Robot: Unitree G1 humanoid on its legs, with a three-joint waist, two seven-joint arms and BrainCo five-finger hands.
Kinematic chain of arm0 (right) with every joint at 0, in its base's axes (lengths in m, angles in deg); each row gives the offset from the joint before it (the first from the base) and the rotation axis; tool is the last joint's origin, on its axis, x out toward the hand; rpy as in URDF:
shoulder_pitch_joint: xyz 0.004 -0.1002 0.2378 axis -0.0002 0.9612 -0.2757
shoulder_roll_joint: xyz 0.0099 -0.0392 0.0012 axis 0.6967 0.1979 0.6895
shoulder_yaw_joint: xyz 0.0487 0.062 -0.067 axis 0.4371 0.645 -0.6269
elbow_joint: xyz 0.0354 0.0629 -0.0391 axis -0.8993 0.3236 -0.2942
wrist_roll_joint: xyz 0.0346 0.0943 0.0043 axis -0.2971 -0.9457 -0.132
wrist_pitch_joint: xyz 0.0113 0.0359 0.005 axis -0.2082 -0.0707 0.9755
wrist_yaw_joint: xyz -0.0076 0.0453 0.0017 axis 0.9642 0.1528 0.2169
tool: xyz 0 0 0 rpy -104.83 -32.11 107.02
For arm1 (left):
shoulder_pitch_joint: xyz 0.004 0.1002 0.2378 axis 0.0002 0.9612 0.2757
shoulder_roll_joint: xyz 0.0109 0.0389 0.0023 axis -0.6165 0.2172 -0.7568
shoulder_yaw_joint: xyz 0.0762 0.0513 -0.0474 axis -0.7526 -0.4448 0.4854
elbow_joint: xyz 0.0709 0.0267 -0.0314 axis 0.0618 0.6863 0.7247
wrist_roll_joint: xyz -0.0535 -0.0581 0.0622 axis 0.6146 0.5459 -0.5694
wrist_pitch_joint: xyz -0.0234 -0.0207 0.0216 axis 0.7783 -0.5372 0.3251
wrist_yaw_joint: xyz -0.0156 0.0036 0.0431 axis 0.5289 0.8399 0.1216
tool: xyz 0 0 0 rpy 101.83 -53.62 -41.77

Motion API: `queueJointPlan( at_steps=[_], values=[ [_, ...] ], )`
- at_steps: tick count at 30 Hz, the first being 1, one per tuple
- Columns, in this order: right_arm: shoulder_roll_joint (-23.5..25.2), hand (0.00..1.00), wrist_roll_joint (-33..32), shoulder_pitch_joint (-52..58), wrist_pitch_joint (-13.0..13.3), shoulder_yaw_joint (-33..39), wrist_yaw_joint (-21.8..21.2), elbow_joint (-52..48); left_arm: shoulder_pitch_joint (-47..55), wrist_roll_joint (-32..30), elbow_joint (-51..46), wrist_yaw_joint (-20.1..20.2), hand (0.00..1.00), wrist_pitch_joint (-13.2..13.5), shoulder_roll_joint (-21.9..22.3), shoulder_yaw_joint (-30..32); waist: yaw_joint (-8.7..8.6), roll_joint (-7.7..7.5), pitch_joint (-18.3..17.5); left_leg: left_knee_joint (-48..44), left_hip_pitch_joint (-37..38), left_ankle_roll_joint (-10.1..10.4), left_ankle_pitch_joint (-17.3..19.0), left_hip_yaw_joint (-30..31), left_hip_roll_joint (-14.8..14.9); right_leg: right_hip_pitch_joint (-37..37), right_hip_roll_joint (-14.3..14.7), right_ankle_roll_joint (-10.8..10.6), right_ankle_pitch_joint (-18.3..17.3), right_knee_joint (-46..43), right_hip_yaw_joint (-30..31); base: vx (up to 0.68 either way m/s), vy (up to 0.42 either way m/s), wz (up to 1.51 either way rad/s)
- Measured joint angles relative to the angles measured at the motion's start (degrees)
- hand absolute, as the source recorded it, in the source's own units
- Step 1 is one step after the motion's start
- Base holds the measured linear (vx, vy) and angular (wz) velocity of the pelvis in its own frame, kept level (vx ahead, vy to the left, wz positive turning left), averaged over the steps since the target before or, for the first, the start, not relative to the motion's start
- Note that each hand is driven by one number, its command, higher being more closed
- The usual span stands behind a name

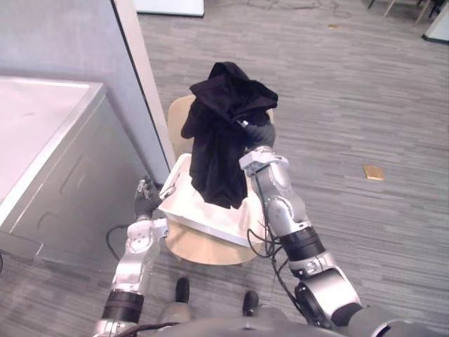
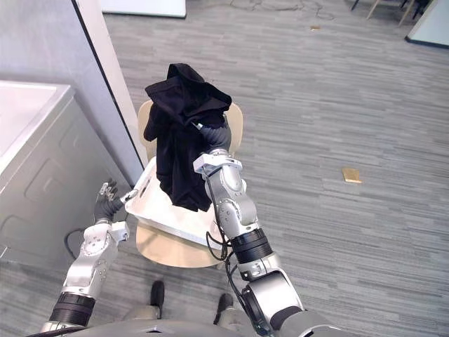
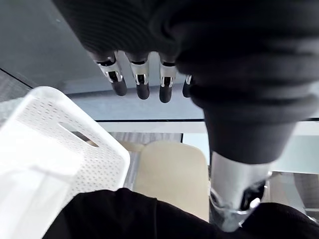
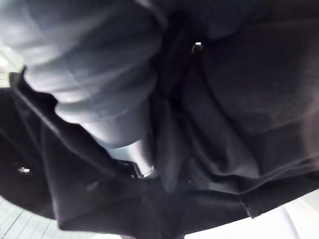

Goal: Pick up the laundry basket with both hands and put the clothes into the washing machine.

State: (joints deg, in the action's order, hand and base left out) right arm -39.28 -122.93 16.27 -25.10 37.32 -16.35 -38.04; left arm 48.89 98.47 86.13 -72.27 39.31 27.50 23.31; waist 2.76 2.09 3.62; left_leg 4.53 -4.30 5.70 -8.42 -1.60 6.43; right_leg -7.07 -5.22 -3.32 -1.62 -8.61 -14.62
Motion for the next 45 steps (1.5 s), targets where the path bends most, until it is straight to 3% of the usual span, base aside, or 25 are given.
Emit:
queueJointPlan(
  at_steps=[7,18,25,32,45],
  values=[
    [0.0,1.0,0.0,0.5,-1.3,-0.8,-3.1,0.0,-2.7,-1.1,-4.6,5.2,0.0,0.2,-3.8,-1.9,-1.11,1.14,-2.5,0.3,0.5,-0.2,0.8,-2.3,0.0,1.4,0.7,0.3,3.5,5.0,1.9,-0.05,0.038,-0.16],
    [-0.6,1.0,-0.1,4.2,-2.5,-3.2,-7.0,0.0,-11.9,-4.1,-5.5,7.0,0.0,2.0,-8.2,-2.5,-2.47,1.96,-4.6,0.3,1.4,-0.5,0.4,-4.0,-0.4,3.6,0.9,0.2,6.9,9.6,3.5,0.0,0.011,-0.08],
    [-1.7,1.0,-0.2,6.0,-2.6,-5.3,-8.3,0.0,-14.3,-6.2,-5.4,9.6,0.0,2.5,-10.3,-6.1,-3.31,2.28,-5.6,0.4,2.4,-0.5,0.4,-4.9,-0.4,4.9,1.2,0.2,8.0,11.7,4.6,0.0,0.005,-0.08],
    [-4.1,1.0,-0.2,7.6,-3.7,-8.0,-9.0,0.0,-17.9,-4.6,0.9,16.4,0.0,2.4,-13.6,-14.8,-3.61,2.18,-6.4,0.4,2.3,0.0,0.9,-5.1,0.2,5.0,1.5,0.4,8.9,12.6,5.5,-0.02,-0.003,-0.04],
    [-4.7,1.0,-0.2,9.2,-3.8,-9.2,-8.9,-0.7,-23.8,-3.4,12.8,16.9,0.0,0.0,-13.2,-22.5,-4.73,1.49,-6.3,0.4,2.0,0.2,1.1,-6.4,0.2,4.3,1.6,0.3,9.4,13.2,6.8,0.0,0.003,-0.04]
  ],
)
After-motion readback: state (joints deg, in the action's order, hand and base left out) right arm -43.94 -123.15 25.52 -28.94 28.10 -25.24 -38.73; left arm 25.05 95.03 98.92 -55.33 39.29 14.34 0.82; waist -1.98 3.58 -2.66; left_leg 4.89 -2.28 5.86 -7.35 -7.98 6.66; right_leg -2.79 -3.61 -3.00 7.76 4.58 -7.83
